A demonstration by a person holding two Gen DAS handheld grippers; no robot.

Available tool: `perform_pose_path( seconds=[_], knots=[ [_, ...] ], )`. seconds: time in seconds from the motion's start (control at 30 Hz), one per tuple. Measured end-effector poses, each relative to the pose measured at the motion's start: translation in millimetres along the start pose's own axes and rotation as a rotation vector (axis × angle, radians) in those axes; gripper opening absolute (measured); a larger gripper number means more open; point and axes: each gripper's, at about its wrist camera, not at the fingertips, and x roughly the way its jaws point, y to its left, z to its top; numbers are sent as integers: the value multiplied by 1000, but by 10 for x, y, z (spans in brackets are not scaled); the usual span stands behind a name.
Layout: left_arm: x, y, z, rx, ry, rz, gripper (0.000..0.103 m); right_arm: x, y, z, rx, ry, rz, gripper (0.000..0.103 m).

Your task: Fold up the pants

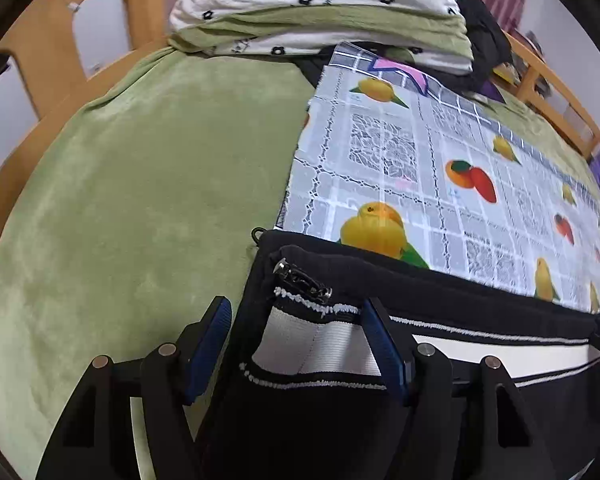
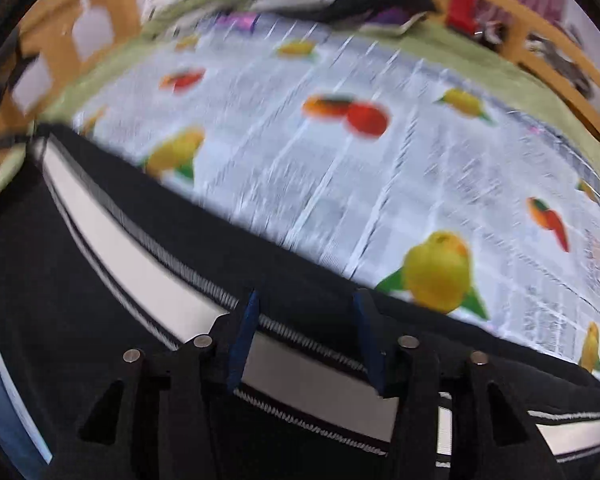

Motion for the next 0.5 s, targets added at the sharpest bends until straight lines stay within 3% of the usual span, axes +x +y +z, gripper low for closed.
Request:
perform_pose_path(
  seconds=[0.03,0.07,0.1,0.27,0.37,0.5],
  knots=[
    [7,-7,-11,8,-3,-2,61,-10,36,-36,-23,-18,-11,40],
    [3,-11,-17,11,-4,-2,57,-29,59,-53,-32,-28,-10,20],
    [-6,-7,-23,12,-8,0,54,-38,72,-61,-36,-21,-12,10],
    [-59,-14,-34,61,-33,1,20,-155,127,-115,-53,-59,-49,4],
    [-220,7,-32,78,-77,-33,14,-313,63,-54,-7,-126,-43,4],
    [-282,134,50,4,-96,-88,14,-466,19,36,19,-194,-35,4]
  ],
)
